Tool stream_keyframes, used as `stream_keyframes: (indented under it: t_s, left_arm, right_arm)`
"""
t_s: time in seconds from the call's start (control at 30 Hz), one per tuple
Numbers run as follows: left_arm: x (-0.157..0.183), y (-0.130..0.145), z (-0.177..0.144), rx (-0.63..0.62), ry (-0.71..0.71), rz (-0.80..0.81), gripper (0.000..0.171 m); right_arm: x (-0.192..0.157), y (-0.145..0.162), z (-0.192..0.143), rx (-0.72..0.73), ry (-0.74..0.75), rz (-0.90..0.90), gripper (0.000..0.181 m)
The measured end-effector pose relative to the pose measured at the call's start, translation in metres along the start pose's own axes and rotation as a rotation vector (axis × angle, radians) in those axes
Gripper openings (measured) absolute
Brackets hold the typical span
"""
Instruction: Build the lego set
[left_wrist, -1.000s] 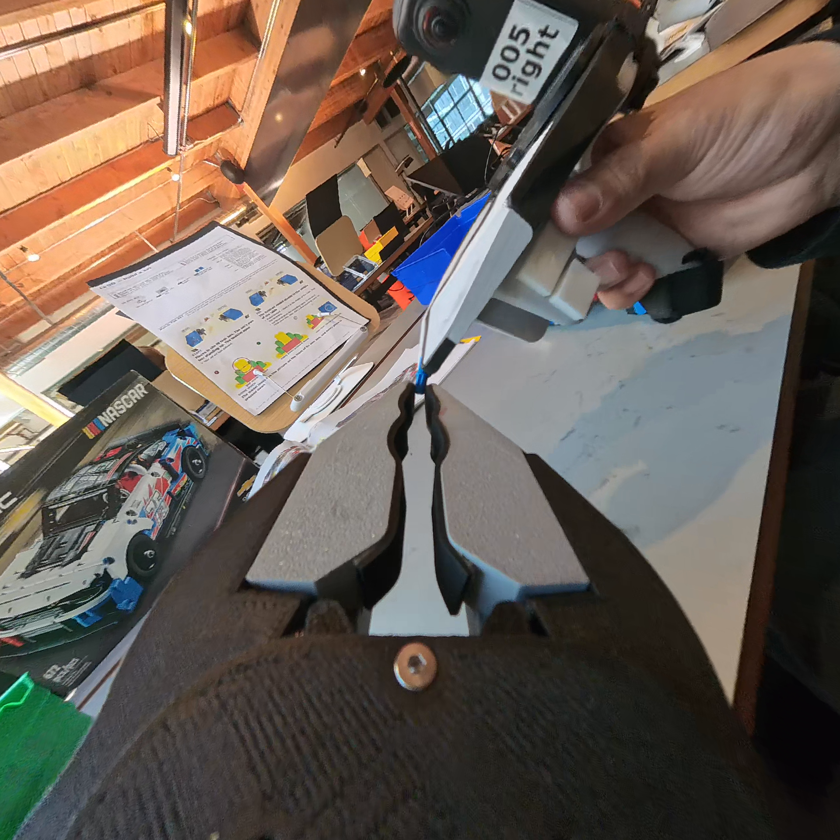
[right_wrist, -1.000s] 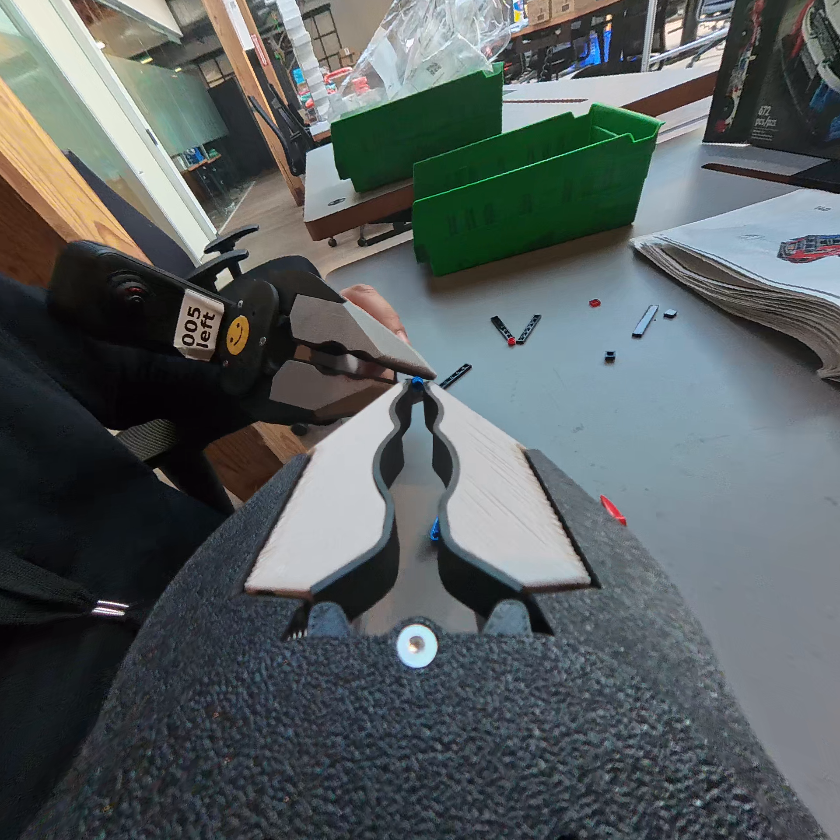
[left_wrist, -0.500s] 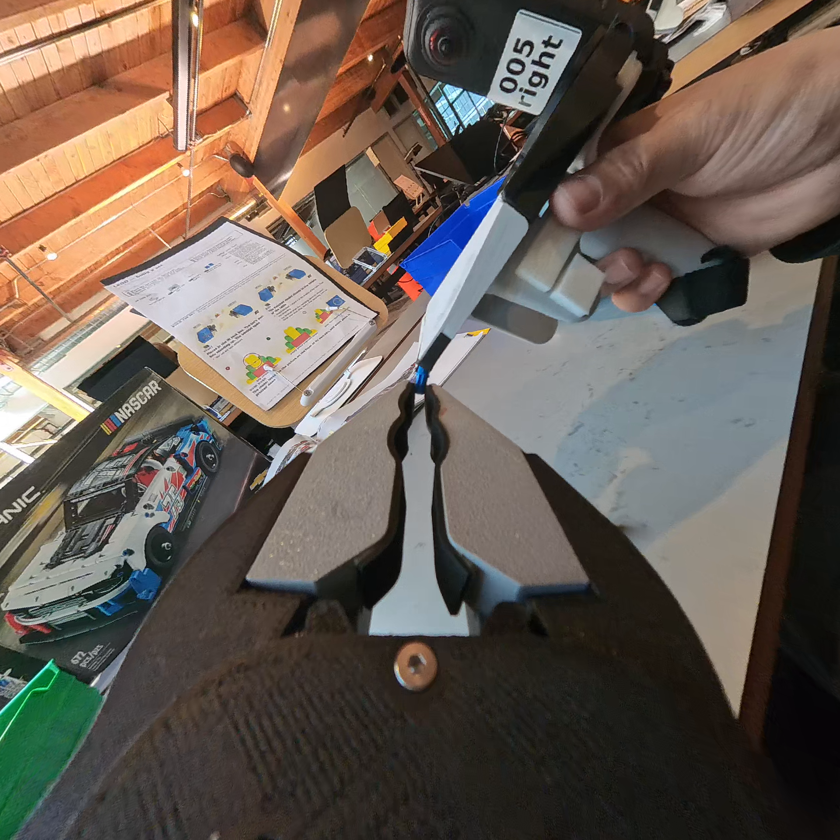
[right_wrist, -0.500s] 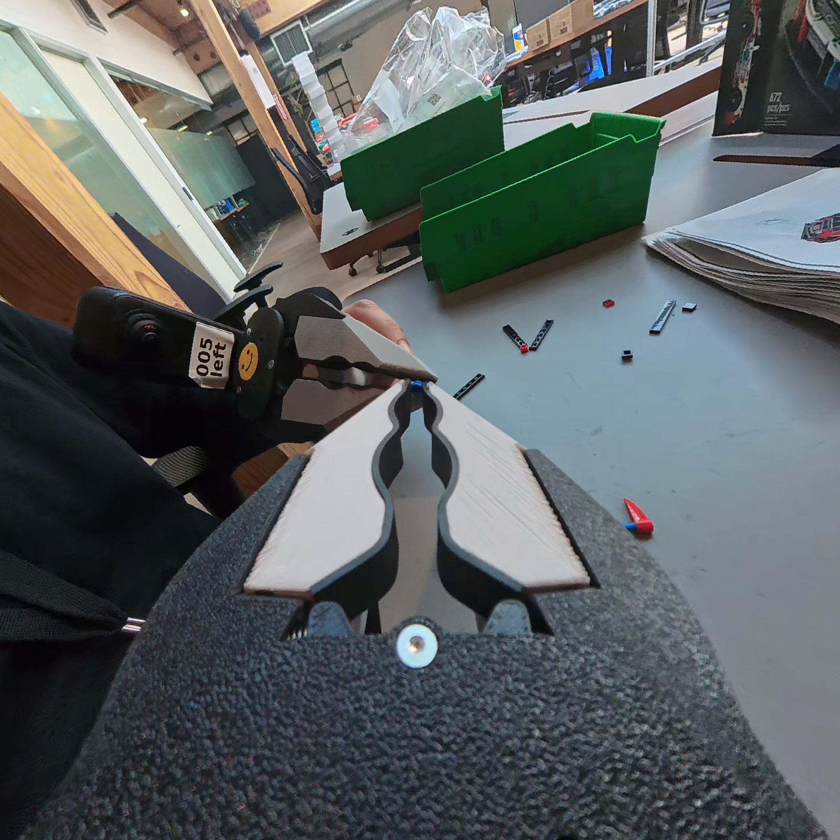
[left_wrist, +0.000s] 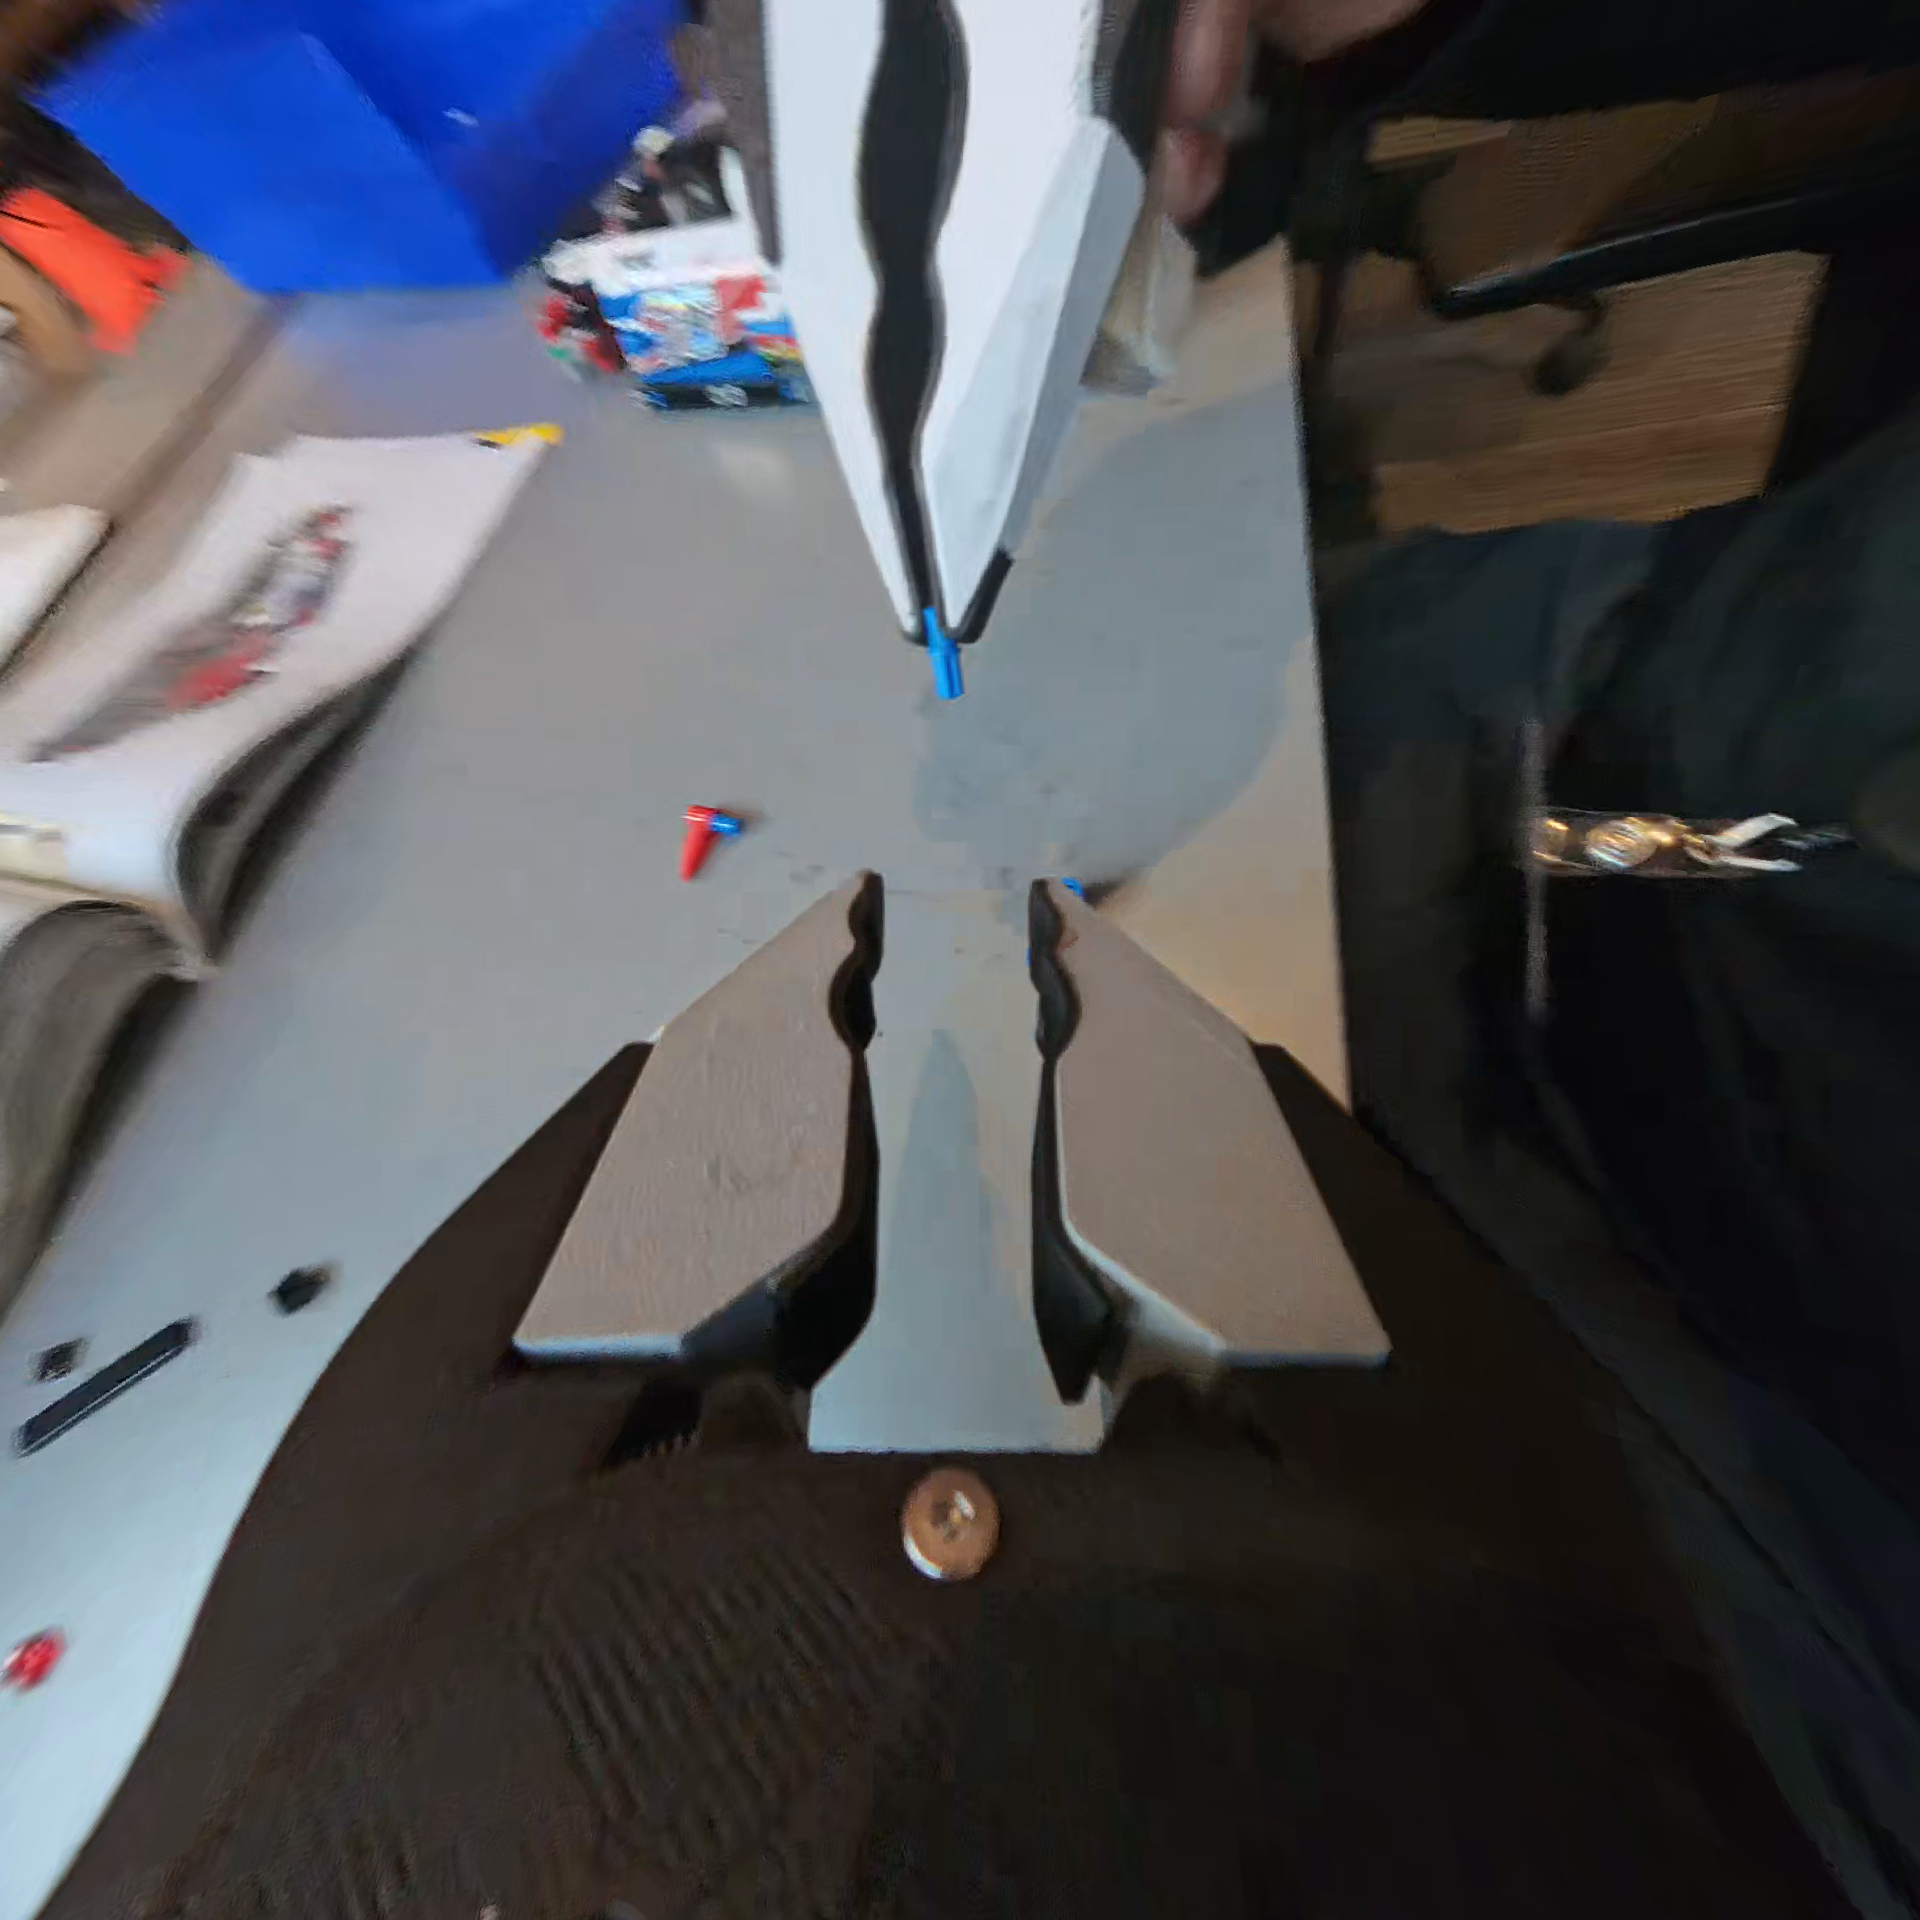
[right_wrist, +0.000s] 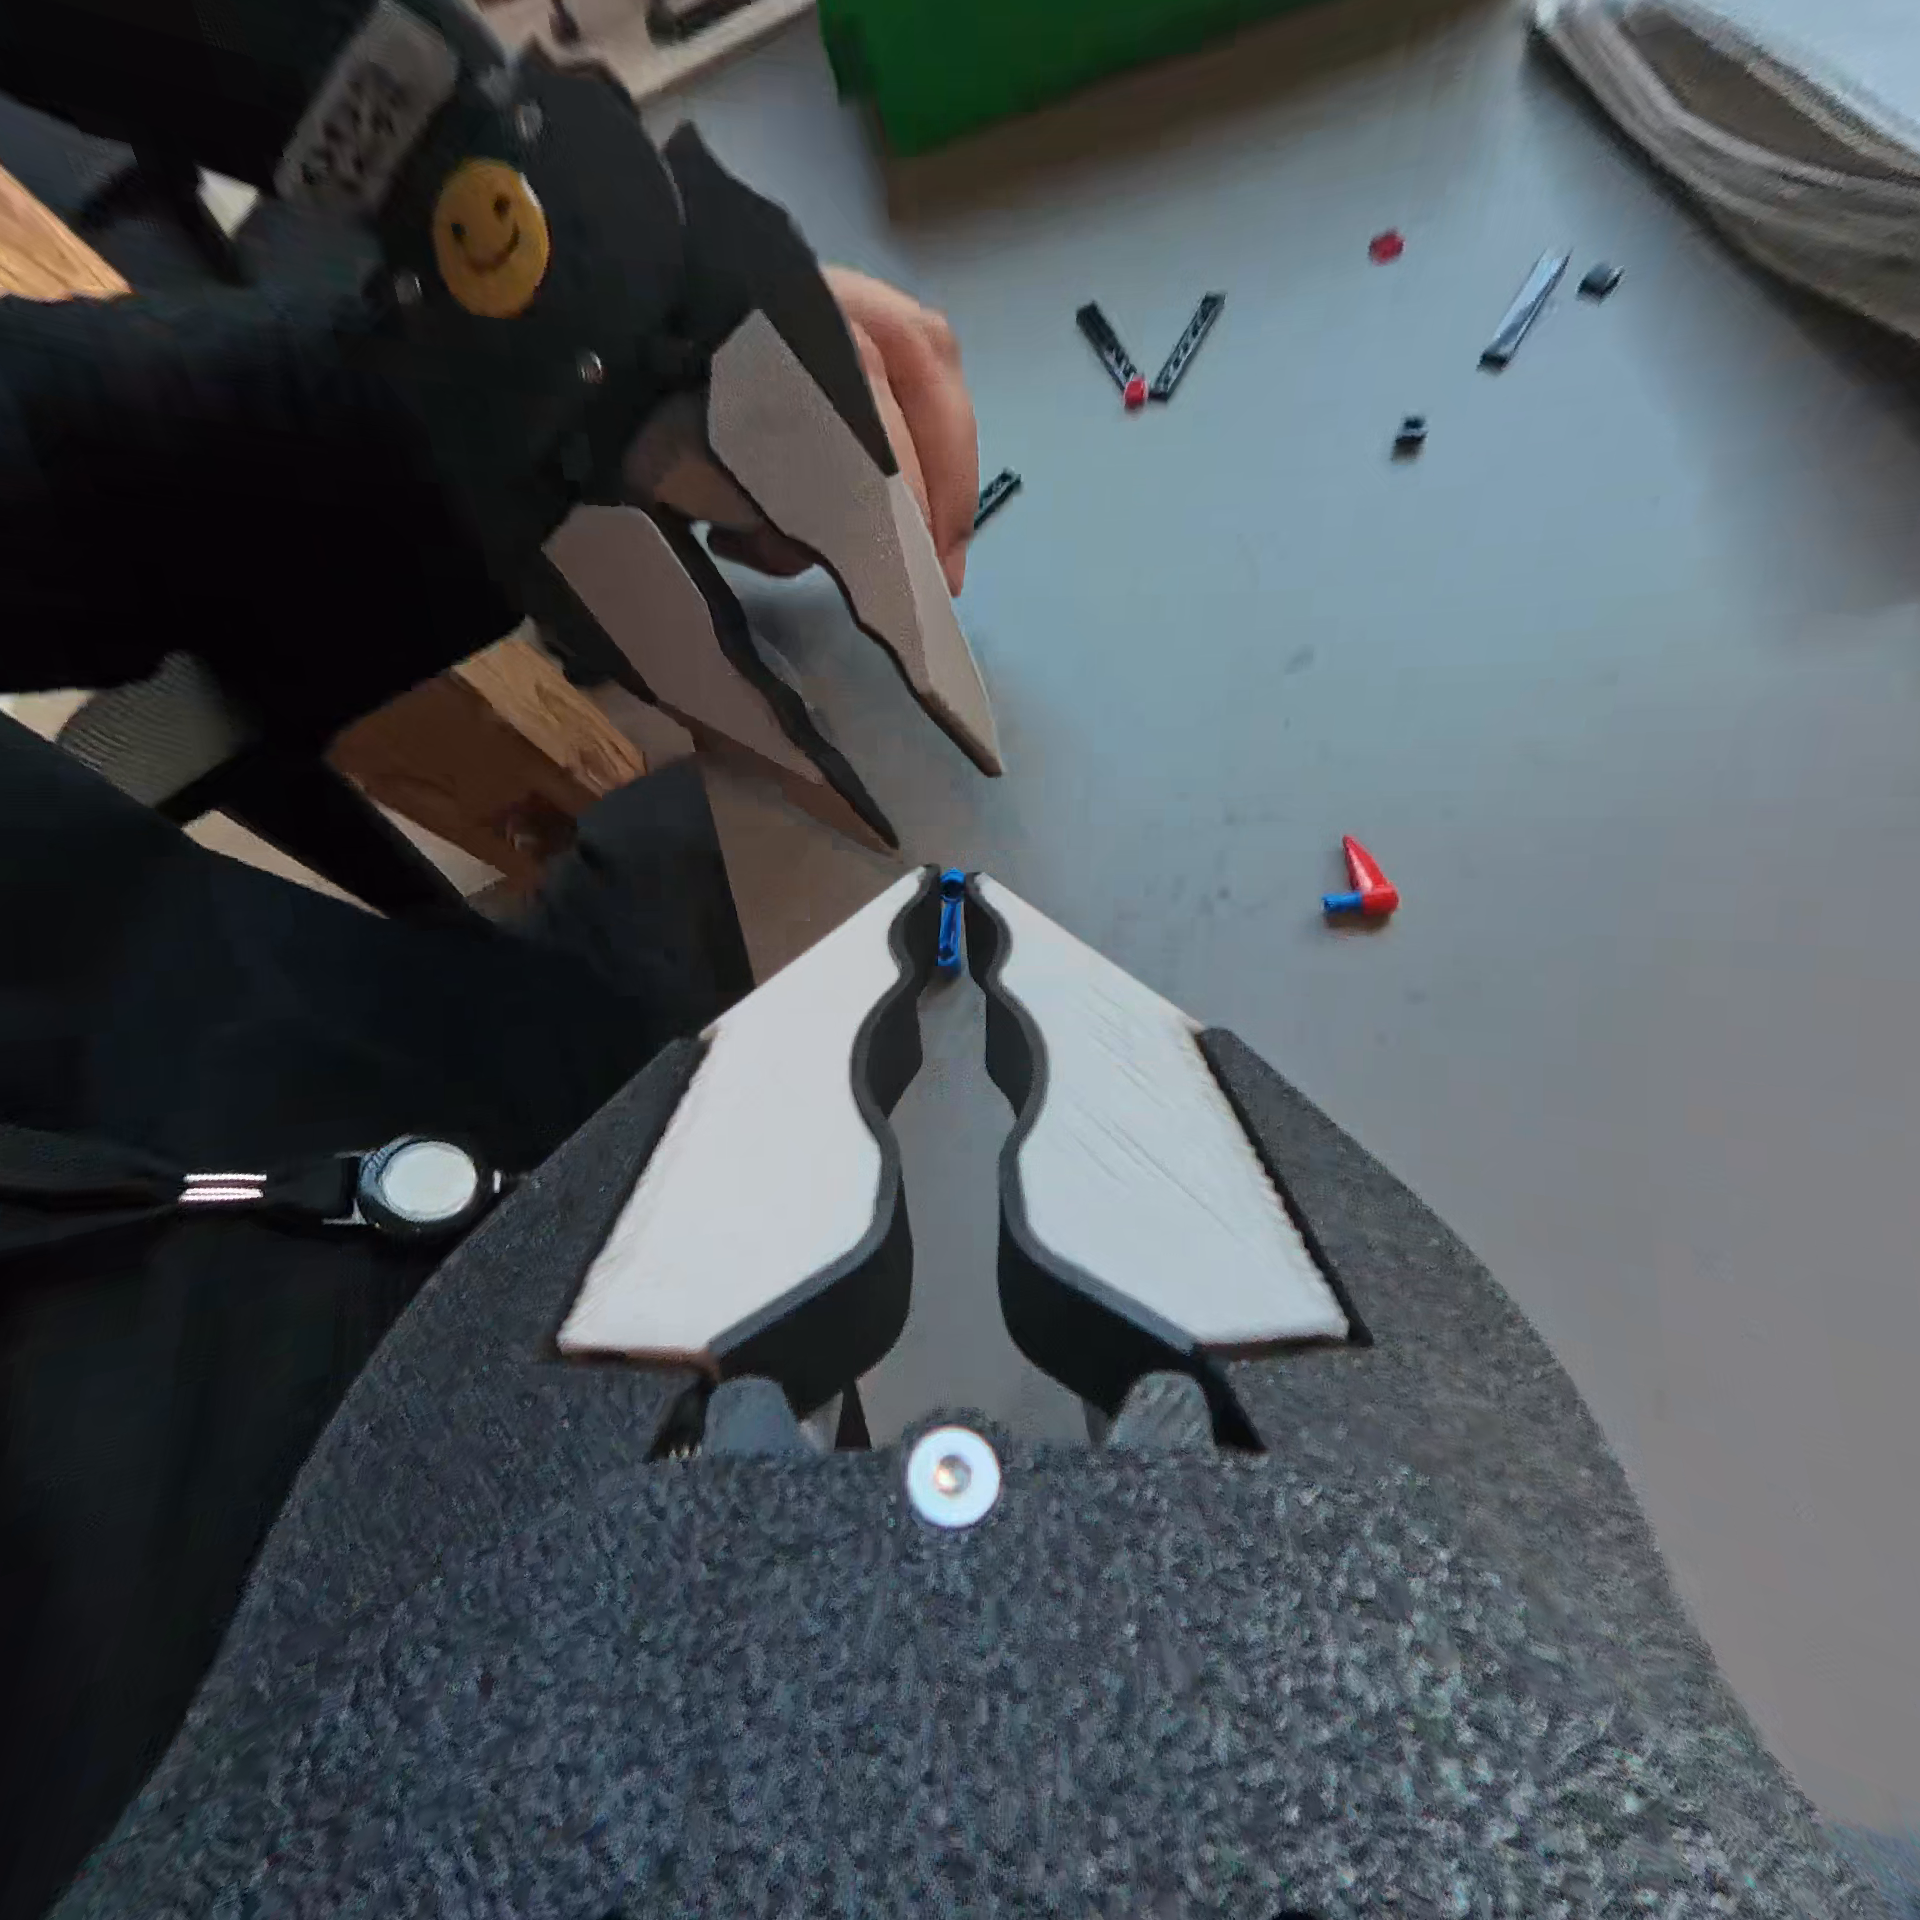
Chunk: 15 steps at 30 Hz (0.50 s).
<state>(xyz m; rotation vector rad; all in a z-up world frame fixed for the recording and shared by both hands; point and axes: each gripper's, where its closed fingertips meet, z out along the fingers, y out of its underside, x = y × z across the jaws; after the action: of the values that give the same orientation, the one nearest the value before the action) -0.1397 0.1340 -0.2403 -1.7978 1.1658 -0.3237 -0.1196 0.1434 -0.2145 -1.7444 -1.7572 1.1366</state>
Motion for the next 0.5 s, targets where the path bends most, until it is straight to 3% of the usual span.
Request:
stream_keyframes:
  t_s: [0.17, 0.5]
  left_arm:
    - [0.004, 0.022, 0.014, -0.113, 0.068, 0.050, 0.030]
    - [0.021, 0.028, 0.025, -0.148, 0.197, 0.061, 0.010]
  right_arm:
    - [-0.011, 0.018, 0.017, -0.150, -0.026, -0.027, 0.003]
    - [-0.004, 0.034, 0.035, -0.262, -0.023, -0.052, 0.003]
